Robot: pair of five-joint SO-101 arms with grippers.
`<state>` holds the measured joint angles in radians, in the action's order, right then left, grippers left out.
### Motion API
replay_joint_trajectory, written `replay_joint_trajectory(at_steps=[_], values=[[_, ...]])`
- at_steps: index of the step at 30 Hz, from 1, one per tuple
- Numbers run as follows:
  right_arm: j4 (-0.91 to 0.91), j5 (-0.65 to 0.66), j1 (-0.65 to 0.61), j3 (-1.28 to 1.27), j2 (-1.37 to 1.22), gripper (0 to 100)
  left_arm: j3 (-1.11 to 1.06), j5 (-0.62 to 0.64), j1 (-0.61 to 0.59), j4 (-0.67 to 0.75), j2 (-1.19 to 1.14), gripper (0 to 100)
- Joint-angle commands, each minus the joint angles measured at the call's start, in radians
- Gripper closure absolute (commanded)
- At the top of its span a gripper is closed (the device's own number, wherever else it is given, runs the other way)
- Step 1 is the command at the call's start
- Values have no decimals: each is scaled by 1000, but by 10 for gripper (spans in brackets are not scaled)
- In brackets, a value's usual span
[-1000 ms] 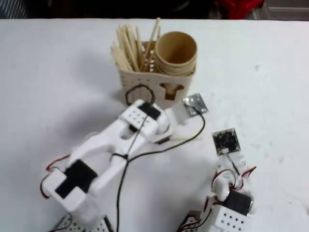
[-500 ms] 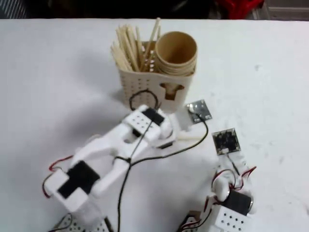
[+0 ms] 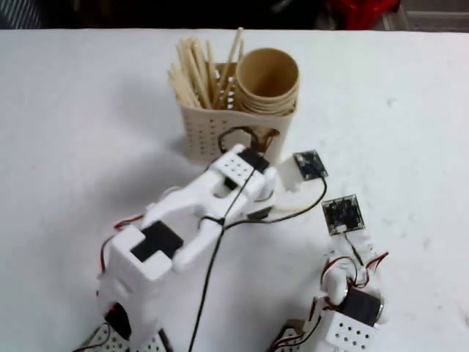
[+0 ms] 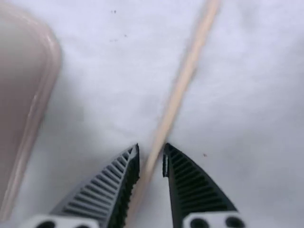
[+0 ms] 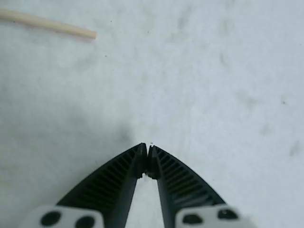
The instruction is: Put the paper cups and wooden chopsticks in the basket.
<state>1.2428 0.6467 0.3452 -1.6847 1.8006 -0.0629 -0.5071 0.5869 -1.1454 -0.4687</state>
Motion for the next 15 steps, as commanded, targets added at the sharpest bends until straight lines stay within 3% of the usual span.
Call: replay_joint_trajectory(at_steps=[1, 7, 15], values=[[4, 5, 7, -6, 12, 983, 34, 11, 1, -11, 13, 982], [4, 5, 7, -6, 13, 983, -32, 9, 4, -54, 186, 979], [4, 5, 7, -6, 13, 983, -258, 15, -2, -52, 687, 978]])
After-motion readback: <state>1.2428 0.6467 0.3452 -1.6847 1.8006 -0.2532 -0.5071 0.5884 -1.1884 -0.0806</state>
